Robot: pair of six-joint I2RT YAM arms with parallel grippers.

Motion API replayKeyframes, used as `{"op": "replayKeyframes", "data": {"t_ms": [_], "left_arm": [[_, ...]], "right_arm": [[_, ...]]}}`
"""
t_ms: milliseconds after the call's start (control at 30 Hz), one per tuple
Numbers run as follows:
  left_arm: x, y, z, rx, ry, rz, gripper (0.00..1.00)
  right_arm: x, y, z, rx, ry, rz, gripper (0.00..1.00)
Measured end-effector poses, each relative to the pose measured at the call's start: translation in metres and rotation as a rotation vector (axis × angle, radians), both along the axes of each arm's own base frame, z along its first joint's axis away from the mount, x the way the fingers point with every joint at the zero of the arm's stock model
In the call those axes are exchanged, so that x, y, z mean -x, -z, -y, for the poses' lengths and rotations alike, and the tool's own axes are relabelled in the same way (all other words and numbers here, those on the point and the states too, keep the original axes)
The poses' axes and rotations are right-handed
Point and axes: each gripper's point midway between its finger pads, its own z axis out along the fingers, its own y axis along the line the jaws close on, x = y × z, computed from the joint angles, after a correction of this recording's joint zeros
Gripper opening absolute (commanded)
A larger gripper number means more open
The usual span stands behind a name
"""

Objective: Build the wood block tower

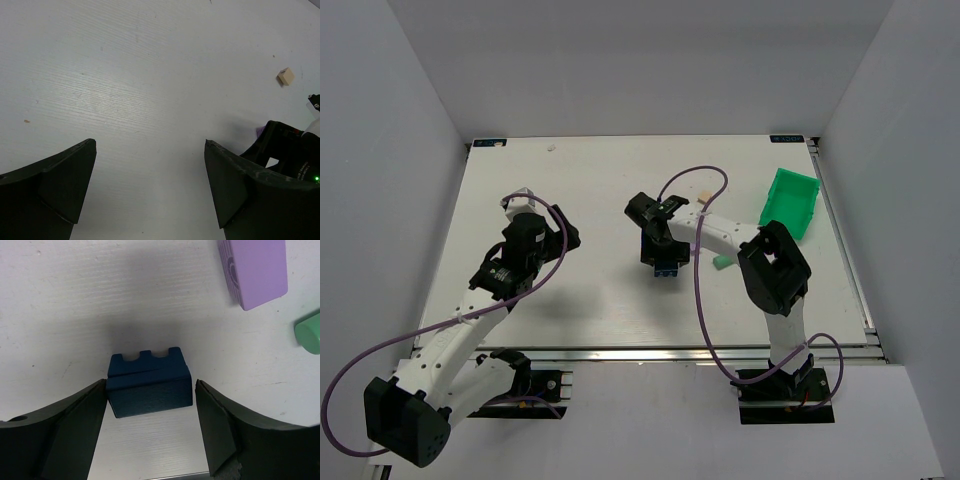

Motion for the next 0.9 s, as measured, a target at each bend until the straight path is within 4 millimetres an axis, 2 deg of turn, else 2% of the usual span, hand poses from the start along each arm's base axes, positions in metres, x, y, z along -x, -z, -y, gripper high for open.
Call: {"op": "replayKeyframes", "data": {"t_ms": [400,900], "left_arm": [[0.0000,0.0001,0.0001,0.000,0.000,0.000,0.98],[0.0000,0.0001,0.0000,0.000,0.000,0.000,0.98]], "right_arm": [[0.0021,0.0011,0.0027,0.009,-0.005,-0.006,0.78],[0.0052,-0.0005,-0.0051,-0.030,-0.040,-0.015,0.77]]}}
